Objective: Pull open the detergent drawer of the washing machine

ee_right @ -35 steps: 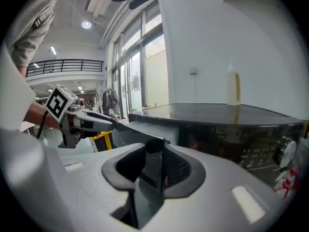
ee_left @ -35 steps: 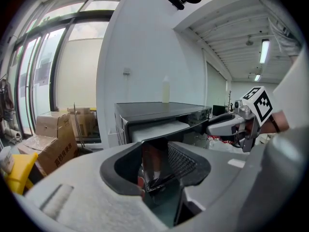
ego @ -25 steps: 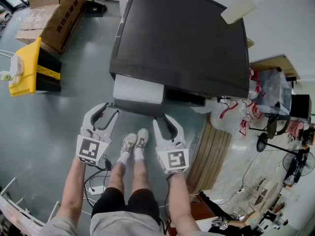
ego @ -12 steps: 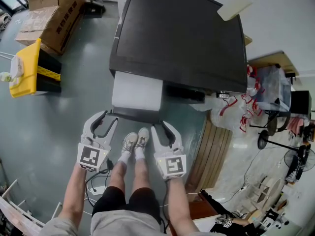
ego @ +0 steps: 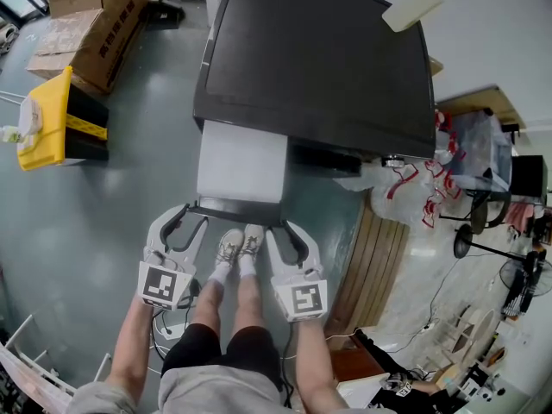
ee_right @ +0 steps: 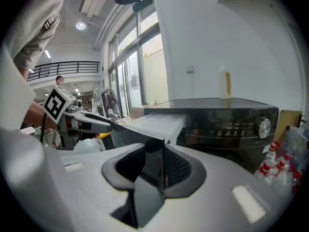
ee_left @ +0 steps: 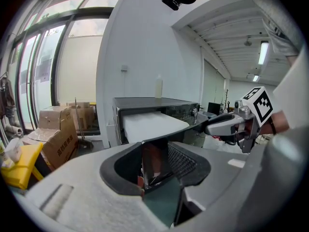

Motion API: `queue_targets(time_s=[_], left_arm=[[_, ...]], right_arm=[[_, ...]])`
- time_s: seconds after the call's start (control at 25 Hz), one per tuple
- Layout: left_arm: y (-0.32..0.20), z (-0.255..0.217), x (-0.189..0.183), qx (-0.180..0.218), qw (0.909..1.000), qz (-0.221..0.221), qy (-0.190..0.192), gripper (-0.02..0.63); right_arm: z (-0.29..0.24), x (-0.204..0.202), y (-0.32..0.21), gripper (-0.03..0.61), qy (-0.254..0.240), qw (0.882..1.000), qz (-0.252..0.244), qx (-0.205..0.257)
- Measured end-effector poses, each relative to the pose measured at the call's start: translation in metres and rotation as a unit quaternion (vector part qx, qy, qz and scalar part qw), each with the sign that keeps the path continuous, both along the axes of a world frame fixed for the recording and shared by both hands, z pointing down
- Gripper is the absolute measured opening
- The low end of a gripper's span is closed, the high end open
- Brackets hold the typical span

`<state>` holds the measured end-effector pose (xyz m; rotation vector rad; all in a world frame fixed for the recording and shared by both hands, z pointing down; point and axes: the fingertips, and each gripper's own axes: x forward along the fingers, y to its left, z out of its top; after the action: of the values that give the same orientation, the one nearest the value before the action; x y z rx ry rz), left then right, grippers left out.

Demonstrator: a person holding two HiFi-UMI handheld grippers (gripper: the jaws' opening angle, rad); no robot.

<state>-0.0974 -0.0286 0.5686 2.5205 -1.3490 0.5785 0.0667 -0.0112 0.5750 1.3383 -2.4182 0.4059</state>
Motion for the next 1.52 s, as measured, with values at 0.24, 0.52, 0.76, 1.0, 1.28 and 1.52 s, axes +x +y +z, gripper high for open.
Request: queue_targets(time_s=[0.24,0.52,0.76,1.0,1.28,1.52], left_arm=[[0.012,0.002,-0.001,-0.006,1.0,0.003,-0.003,0.175],[0.017,0.005,-0.001,-0.006,1.0,0.0,0.001,0.175],[0.017,0.007,0.0,-0.004,1.0,0.002,-0.005,0.176],[0.019,0.009,0.002,-0.015,0.9998,0.012,-0.009,0.181],[0.015,-0.003,0.004,-0.005,0.9998,0.017,-0.004,0.25],[0.007,-0.022,-0.001,0.021,0.9998,0.004,-0.004,0.25]], right_arm=[[0.002,-0.001,0.012,0.123,-0.004,1.0,0.004,-0.007],[0.005,-0.001,0.018,0.124,-0.001,1.0,0.001,-0.008],[0.008,-0.001,0.018,0.124,-0.002,1.0,0.004,-0.008],[0.009,-0.003,0.02,0.133,-0.013,1.0,0.003,-0.017],[0.0,-0.008,0.018,0.198,-0.016,1.0,0.005,-0.008],[-0.016,-0.005,0.017,0.198,-0.006,1.0,0.002,0.003]])
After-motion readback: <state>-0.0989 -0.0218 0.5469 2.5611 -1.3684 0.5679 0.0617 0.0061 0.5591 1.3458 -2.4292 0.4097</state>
